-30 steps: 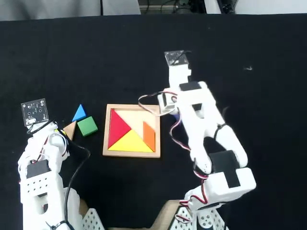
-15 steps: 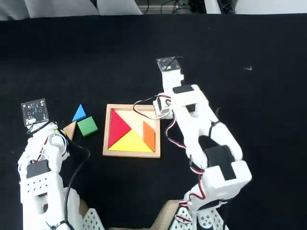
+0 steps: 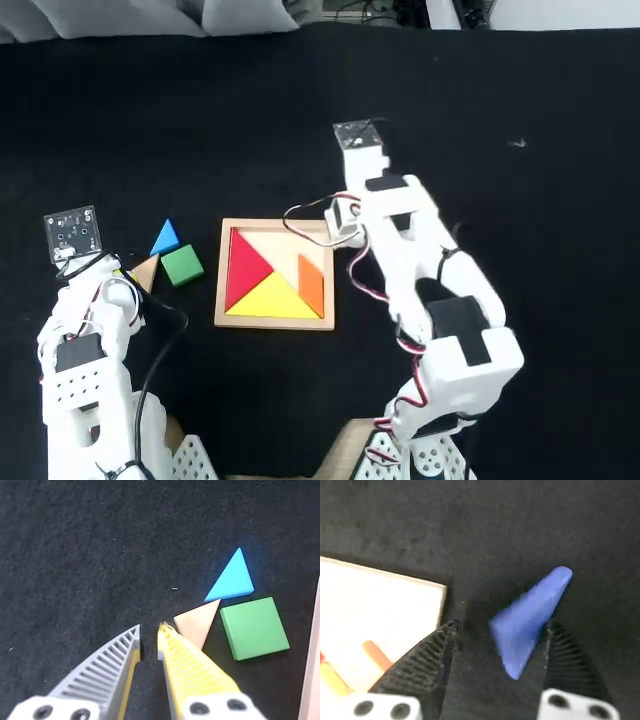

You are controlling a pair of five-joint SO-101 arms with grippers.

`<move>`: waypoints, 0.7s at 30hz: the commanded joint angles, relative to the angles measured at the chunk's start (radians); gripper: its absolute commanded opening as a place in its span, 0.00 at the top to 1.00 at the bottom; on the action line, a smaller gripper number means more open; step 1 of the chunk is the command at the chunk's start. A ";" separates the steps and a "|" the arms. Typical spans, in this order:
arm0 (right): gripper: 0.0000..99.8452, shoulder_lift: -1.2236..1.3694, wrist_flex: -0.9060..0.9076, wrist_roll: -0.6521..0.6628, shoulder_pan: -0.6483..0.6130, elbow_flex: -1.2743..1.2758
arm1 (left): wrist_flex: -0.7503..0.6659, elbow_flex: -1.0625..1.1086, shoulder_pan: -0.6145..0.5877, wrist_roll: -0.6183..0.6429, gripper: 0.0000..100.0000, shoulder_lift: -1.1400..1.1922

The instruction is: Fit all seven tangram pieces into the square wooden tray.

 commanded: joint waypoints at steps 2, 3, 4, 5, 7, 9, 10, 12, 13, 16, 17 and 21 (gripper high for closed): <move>0.78 -0.007 0.015 0.040 0.071 -0.036 | -0.009 -0.005 0.008 -0.006 0.93 -0.005; 0.79 -0.007 0.017 0.048 0.078 -0.036 | -0.009 -0.005 0.008 -0.006 0.93 -0.005; 0.79 -0.007 0.017 0.051 0.083 -0.036 | -0.009 -0.005 0.008 -0.006 0.93 -0.005; 0.79 -0.007 0.017 0.052 0.083 -0.036 | -0.009 -0.005 0.008 -0.006 0.93 -0.005; 0.80 -0.007 0.017 0.052 0.083 -0.036 | -0.009 -0.005 0.008 -0.006 0.93 -0.005; 0.79 -0.018 0.020 0.052 0.080 -0.036 | -0.009 -0.005 0.008 -0.006 0.93 -0.005; 0.79 -0.022 0.021 0.051 0.078 -0.039 | -0.009 -0.005 0.008 -0.006 0.93 -0.005; 0.79 -0.058 0.023 0.051 0.075 -0.036 | -0.011 -0.005 0.008 -0.006 0.93 -0.005; 0.79 -0.088 0.029 0.051 0.075 -0.035 | -0.011 -0.005 0.008 -0.006 0.93 -0.005; 0.79 -0.168 0.046 0.052 0.071 -0.033 | -0.012 -0.005 0.008 -0.006 0.93 -0.005; 0.79 -0.180 0.043 0.051 0.057 -0.028 | -0.012 -0.005 0.008 -0.006 0.93 -0.005; 0.79 -0.139 0.002 0.048 -0.015 -0.027 | -0.014 -0.005 0.010 -0.006 0.93 -0.005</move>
